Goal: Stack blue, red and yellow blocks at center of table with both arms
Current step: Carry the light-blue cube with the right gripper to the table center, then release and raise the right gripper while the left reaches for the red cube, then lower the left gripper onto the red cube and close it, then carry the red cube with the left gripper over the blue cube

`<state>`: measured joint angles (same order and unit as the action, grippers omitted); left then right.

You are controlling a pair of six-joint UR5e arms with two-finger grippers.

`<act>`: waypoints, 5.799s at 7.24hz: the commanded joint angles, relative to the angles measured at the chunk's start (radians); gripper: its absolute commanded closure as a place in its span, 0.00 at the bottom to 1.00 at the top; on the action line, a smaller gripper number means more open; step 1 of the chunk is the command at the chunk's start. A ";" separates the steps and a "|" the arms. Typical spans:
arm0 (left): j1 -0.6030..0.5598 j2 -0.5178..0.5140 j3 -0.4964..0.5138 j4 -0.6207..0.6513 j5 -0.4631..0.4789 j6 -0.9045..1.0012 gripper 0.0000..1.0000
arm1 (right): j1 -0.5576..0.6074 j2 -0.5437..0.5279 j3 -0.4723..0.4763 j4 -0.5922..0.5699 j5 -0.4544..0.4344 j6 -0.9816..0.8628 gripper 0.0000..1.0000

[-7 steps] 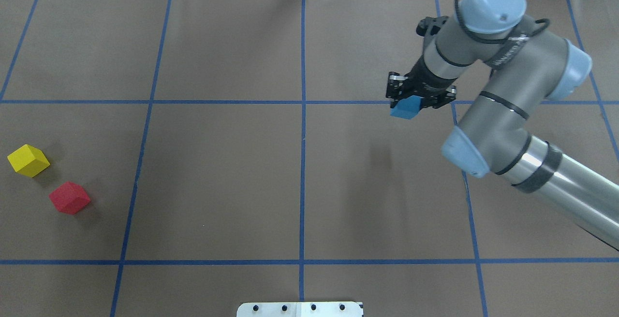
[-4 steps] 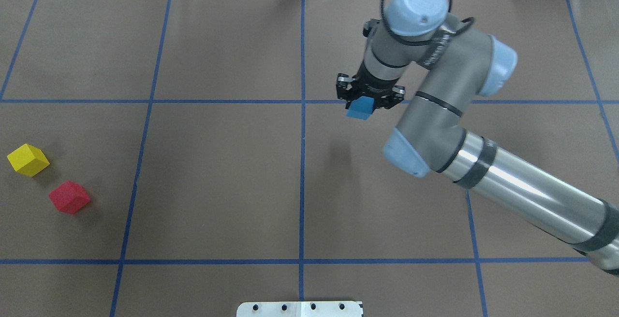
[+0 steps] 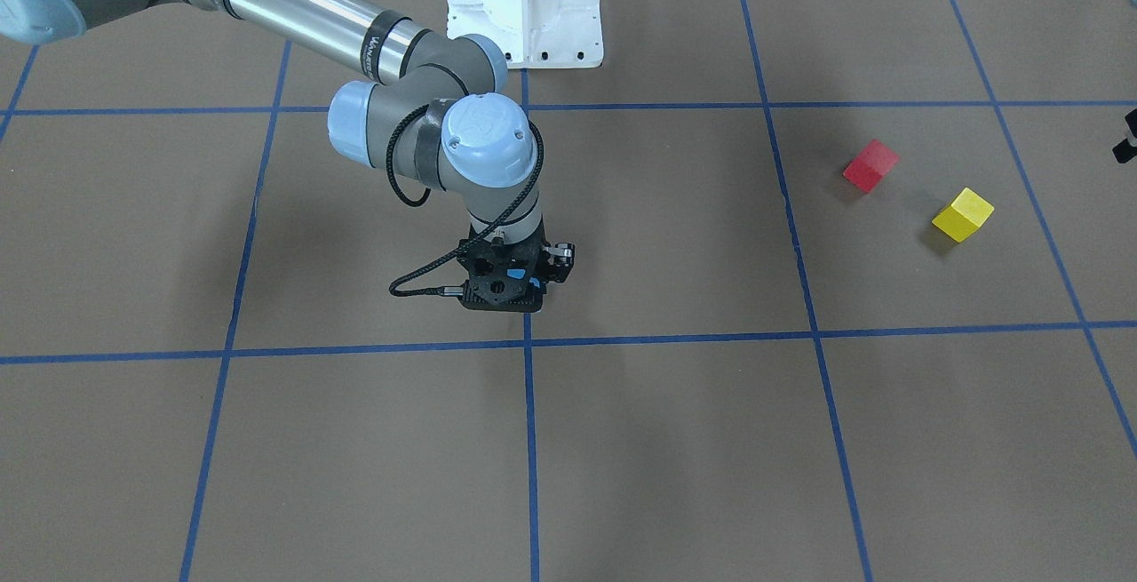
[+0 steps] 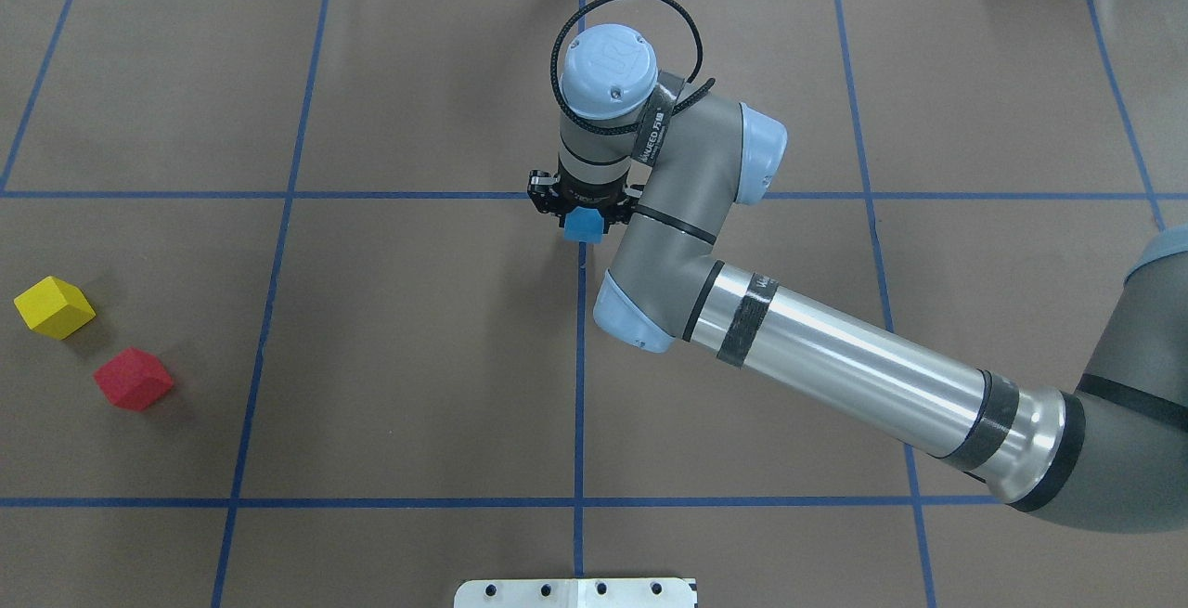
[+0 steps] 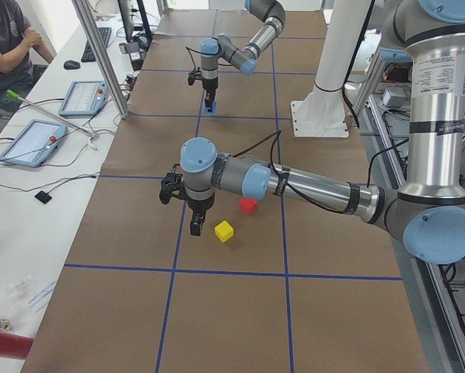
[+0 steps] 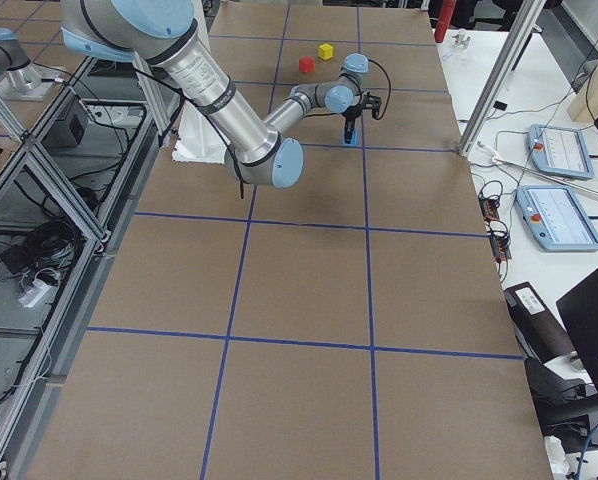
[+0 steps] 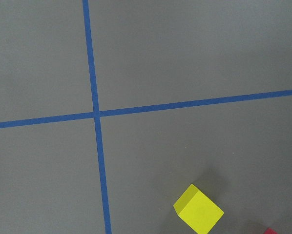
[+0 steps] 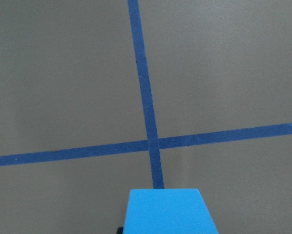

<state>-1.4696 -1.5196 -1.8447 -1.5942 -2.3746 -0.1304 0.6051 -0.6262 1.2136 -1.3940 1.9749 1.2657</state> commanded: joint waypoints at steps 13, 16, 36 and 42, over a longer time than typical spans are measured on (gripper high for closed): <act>0.002 0.003 0.005 -0.001 -0.002 -0.002 0.00 | -0.030 -0.030 0.067 -0.006 -0.022 -0.017 0.01; 0.249 -0.007 -0.022 -0.184 0.037 -0.526 0.00 | 0.080 -0.293 0.459 -0.088 0.044 -0.019 0.00; 0.761 0.167 -0.037 -0.478 0.285 -1.380 0.10 | 0.167 -0.520 0.621 -0.077 0.076 -0.045 0.00; 0.764 -0.032 -0.097 -0.438 0.272 -1.370 1.00 | 0.170 -0.544 0.633 -0.077 0.076 -0.048 0.00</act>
<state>-0.7063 -1.4695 -1.9319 -2.0497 -2.1025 -1.4968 0.7734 -1.1582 1.8424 -1.4711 2.0508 1.2198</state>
